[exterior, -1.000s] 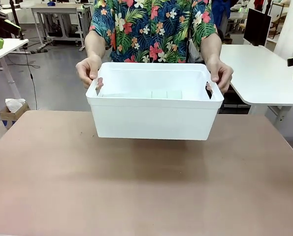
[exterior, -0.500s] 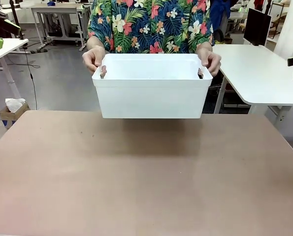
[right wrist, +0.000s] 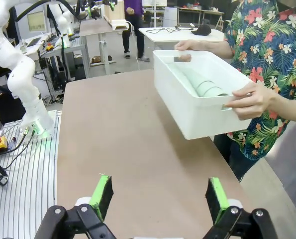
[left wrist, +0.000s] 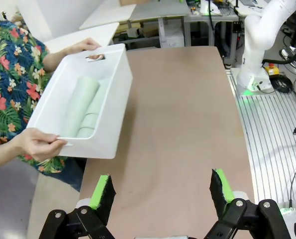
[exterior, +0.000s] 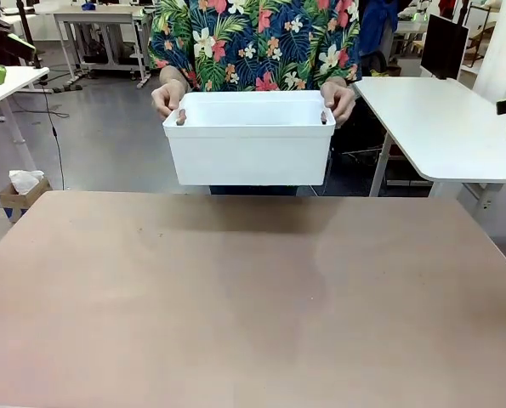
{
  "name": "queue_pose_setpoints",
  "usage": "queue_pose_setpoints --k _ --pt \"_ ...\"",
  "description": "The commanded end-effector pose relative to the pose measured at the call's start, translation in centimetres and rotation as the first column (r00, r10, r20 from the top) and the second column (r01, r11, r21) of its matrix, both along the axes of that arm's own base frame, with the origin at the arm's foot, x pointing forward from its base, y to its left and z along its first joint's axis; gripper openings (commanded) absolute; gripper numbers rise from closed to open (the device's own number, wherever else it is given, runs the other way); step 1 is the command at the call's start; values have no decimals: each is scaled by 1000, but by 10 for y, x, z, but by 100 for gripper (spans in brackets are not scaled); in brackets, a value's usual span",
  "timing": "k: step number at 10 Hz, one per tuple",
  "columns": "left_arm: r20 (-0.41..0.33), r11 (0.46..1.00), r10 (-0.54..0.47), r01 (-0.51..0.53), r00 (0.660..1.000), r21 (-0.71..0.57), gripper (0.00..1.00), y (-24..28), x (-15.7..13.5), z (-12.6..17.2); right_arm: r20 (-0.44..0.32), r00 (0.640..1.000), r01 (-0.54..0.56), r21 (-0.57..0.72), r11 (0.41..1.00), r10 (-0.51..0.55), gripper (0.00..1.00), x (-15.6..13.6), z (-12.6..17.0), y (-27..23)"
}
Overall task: Stack the cups and store them in the basket.
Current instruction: Place the stack of Reusable plastic cups into the Pantry Basket.
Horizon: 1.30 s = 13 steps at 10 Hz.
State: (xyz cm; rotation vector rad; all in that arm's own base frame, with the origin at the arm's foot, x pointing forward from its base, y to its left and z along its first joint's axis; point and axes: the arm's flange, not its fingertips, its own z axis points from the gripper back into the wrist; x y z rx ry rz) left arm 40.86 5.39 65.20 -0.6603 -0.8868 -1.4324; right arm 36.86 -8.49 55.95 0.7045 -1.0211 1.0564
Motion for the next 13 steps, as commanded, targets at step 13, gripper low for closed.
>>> queue_pose_setpoints --k 13 --pt "-3 1000 -9 9 1000 7 100 0 -1 2 9 1000 2 24 1000 -2 100 2 3 1"
